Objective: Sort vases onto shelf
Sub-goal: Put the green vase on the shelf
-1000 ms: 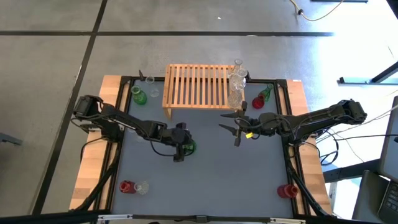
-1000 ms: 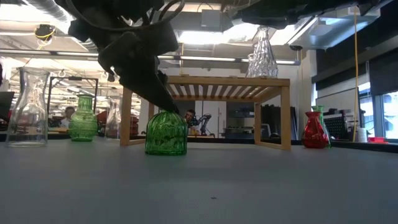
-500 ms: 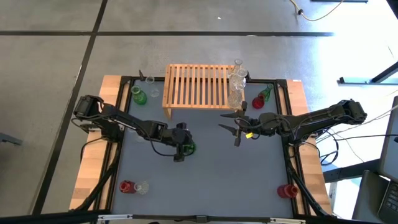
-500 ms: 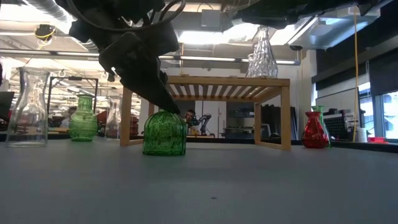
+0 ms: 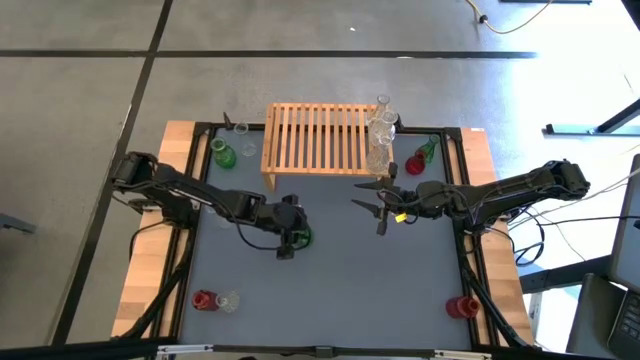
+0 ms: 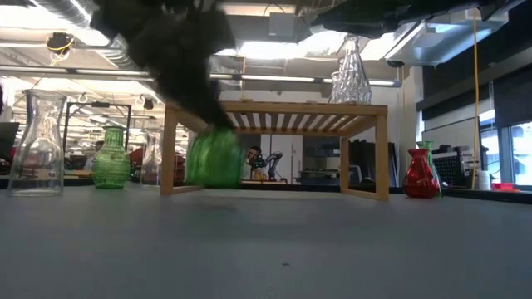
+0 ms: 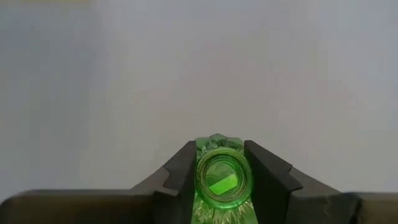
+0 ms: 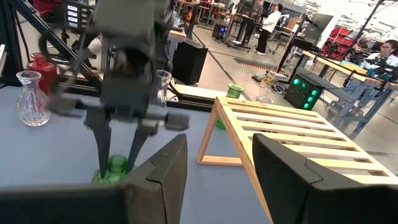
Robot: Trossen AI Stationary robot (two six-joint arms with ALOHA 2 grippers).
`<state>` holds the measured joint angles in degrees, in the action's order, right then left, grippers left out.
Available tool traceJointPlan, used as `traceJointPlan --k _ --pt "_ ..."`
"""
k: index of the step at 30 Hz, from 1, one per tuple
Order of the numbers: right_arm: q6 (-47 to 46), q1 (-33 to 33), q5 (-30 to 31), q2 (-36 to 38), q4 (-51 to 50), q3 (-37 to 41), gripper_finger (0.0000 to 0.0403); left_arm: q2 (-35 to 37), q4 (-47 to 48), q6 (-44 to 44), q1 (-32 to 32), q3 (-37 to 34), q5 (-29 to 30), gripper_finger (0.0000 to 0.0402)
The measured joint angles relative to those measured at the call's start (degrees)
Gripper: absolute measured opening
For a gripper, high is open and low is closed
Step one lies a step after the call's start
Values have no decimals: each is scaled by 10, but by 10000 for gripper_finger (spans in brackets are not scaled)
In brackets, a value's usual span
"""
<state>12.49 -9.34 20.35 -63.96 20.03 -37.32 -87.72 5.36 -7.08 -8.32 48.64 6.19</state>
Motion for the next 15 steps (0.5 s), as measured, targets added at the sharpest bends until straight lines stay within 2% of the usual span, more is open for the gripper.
traceJointPlan --k 10,15 --pt "0 0 0 0 0 0 170 16 151 29 0 131 10 112" --pt "0 0 0 0 -1 0 170 16 187 59 6 195 26 113"
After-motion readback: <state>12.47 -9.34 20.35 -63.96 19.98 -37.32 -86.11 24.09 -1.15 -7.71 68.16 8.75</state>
